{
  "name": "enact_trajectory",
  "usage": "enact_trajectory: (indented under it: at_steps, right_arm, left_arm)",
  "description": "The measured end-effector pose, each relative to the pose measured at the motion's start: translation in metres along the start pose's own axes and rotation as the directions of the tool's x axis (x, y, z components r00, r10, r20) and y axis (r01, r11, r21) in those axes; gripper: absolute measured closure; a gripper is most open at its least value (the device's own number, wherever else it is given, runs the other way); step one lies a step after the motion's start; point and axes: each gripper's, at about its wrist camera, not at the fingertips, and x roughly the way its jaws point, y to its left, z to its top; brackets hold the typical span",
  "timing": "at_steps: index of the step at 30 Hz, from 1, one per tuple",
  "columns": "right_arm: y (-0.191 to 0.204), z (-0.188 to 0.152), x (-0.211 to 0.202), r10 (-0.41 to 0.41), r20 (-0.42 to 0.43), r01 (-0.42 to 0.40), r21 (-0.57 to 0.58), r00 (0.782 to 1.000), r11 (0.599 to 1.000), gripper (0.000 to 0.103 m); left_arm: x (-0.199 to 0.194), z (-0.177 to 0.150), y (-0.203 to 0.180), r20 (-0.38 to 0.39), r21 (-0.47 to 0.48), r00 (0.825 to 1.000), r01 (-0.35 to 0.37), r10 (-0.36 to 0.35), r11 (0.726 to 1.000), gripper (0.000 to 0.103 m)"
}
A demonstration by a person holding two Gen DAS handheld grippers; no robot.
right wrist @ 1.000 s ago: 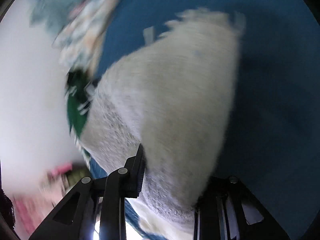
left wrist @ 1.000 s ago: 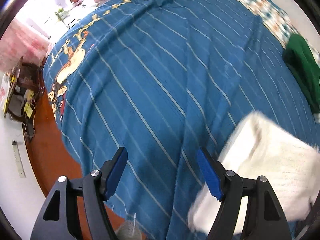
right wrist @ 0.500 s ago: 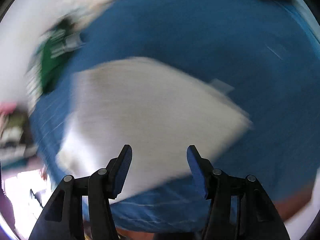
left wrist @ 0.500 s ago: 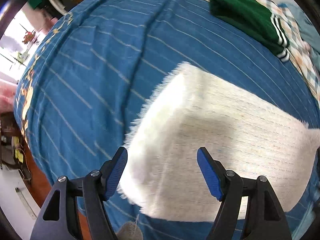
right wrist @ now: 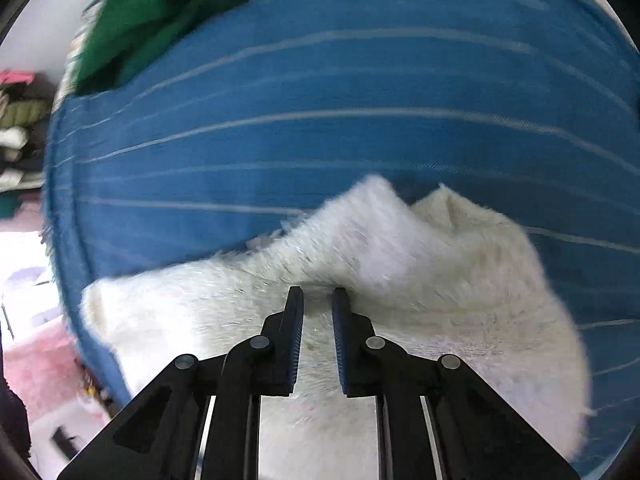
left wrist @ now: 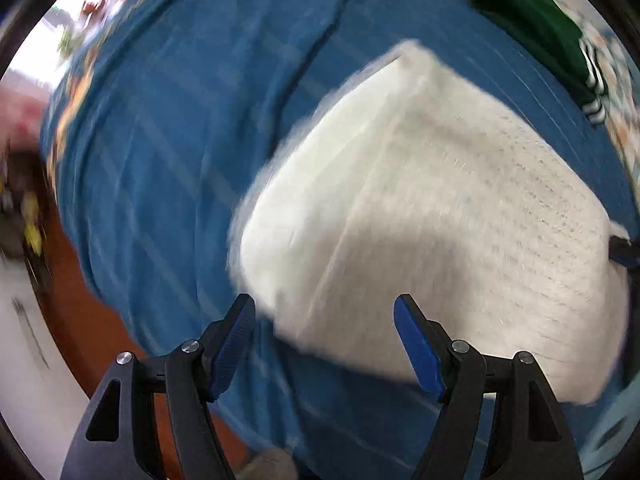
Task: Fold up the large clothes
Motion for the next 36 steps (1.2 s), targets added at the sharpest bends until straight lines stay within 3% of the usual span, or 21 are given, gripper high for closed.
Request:
enact_trajectory:
  at_steps: [2, 4, 6, 7, 8, 10, 12, 15, 16, 17, 19, 20, 21, 25, 26, 27, 29, 31, 33, 34, 36]
  right_arm:
    - [0.016, -0.013, -0.007, 0.049, -0.027, -0.050, -0.045, 0.998, 0.998, 0.085]
    - [0.025, -0.026, 0.008, 0.083, -0.113, -0.090, -0.066, 0.990, 0.994, 0.085]
    - [0.027, -0.033, 0.054, 0.035, -0.194, -0.051, -0.077, 0.980, 0.996, 0.087]
    - [0.022, -0.035, 0.076, 0.019, -0.195, -0.035, -0.077, 0.981, 0.996, 0.089]
    - [0.018, -0.034, 0.090, 0.060, -0.181, -0.070, -0.049, 0.982, 0.996, 0.090]
    - [0.015, -0.028, 0.089, 0.118, -0.202, -0.110, 0.050, 0.972, 0.993, 0.091]
    - [0.022, -0.027, 0.083, 0.116, -0.211, -0.112, 0.027, 0.971, 0.993, 0.091]
    - [0.024, -0.036, 0.070, 0.108, -0.185, -0.115, -0.030, 0.977, 0.993, 0.088]
    - [0.027, -0.040, 0.066, 0.111, -0.169, -0.120, -0.045, 0.979, 0.992, 0.087]
    - [0.031, -0.043, 0.059, 0.111, -0.146, -0.121, -0.065, 0.983, 0.991, 0.086]
    - [0.032, -0.050, 0.033, 0.115, -0.100, -0.126, -0.108, 0.988, 0.986, 0.073]
    - [0.032, -0.054, 0.024, 0.116, -0.081, -0.126, -0.121, 0.990, 0.985, 0.057]
    - [0.039, -0.056, 0.013, 0.099, -0.053, -0.105, -0.141, 0.994, 0.984, 0.041]
    - [0.028, -0.059, -0.026, 0.007, -0.055, -0.017, -0.181, 0.998, 0.983, 0.039]
    - [0.011, -0.063, -0.035, -0.035, -0.066, 0.022, -0.189, 0.997, 0.982, 0.043]
    - [0.010, -0.062, -0.028, -0.086, -0.073, 0.070, -0.195, 0.994, 0.978, 0.065]
    - [-0.003, -0.060, -0.002, -0.165, -0.119, 0.144, -0.168, 0.979, 0.975, 0.093]
    - [-0.020, -0.049, 0.025, -0.135, -0.144, 0.122, -0.095, 0.980, 0.988, 0.097]
    - [-0.027, -0.038, 0.023, -0.101, -0.189, 0.100, -0.013, 0.977, 0.995, 0.098]
    - [-0.025, -0.035, 0.024, -0.100, -0.207, 0.098, -0.019, 0.973, 0.995, 0.099]
    - [-0.025, -0.035, 0.019, -0.091, -0.211, 0.080, -0.061, 0.973, 0.995, 0.099]
  left_arm:
    - [0.002, -0.018, 0.014, -0.022, -0.096, 0.998, 0.062, -0.065, 0.993, 0.034]
    - [0.010, -0.035, 0.022, -0.032, -0.177, 0.990, 0.129, -0.137, 0.976, 0.034]
    - [0.029, -0.045, 0.024, -0.050, -0.257, 0.973, 0.207, -0.227, 0.944, 0.034]
    - [0.039, -0.047, 0.026, -0.038, -0.303, 0.960, 0.252, -0.276, 0.919, 0.034]
    - [0.047, -0.047, 0.027, -0.026, -0.334, 0.953, 0.276, -0.301, 0.901, 0.035]
    - [0.066, -0.038, 0.032, 0.031, -0.414, 0.928, 0.351, -0.372, 0.840, 0.035]
    - [0.081, -0.025, 0.036, 0.092, -0.455, 0.916, 0.387, -0.390, 0.802, 0.035]
    - [0.093, -0.012, 0.039, 0.151, -0.534, 0.913, 0.398, -0.379, 0.746, 0.033]
    - [0.089, -0.011, 0.038, 0.166, -0.541, 0.918, 0.391, -0.361, 0.745, 0.034]
    - [0.085, -0.009, 0.034, 0.184, -0.535, 0.925, 0.379, -0.334, 0.755, 0.049]
    - [0.071, -0.002, 0.024, 0.198, -0.482, 0.939, 0.343, -0.281, 0.806, 0.074]
    - [0.065, 0.000, 0.021, 0.203, -0.461, 0.943, 0.329, -0.263, 0.824, 0.081]
    - [0.057, 0.001, 0.019, 0.218, -0.443, 0.942, 0.328, -0.255, 0.834, 0.082]
    - [0.034, 0.003, 0.027, 0.274, -0.409, 0.924, 0.364, -0.267, 0.837, 0.088]
    - [0.031, 0.001, 0.032, 0.287, -0.401, 0.918, 0.376, -0.275, 0.835, 0.088]
    - [0.027, 0.000, 0.034, 0.298, -0.393, 0.912, 0.385, -0.281, 0.835, 0.088]
    - [0.026, -0.004, 0.037, 0.306, -0.368, 0.908, 0.390, -0.286, 0.844, 0.088]
    - [0.036, -0.001, 0.032, 0.283, -0.346, 0.908, 0.397, -0.308, 0.850, 0.084]
    - [0.054, 0.011, 0.026, 0.235, -0.312, 0.908, 0.408, -0.346, 0.858, 0.076]
    - [0.064, 0.017, 0.021, 0.207, -0.290, 0.910, 0.407, -0.359, 0.866, 0.067]
    - [0.075, 0.020, 0.015, 0.199, -0.281, 0.908, 0.413, -0.369, 0.866, 0.064]
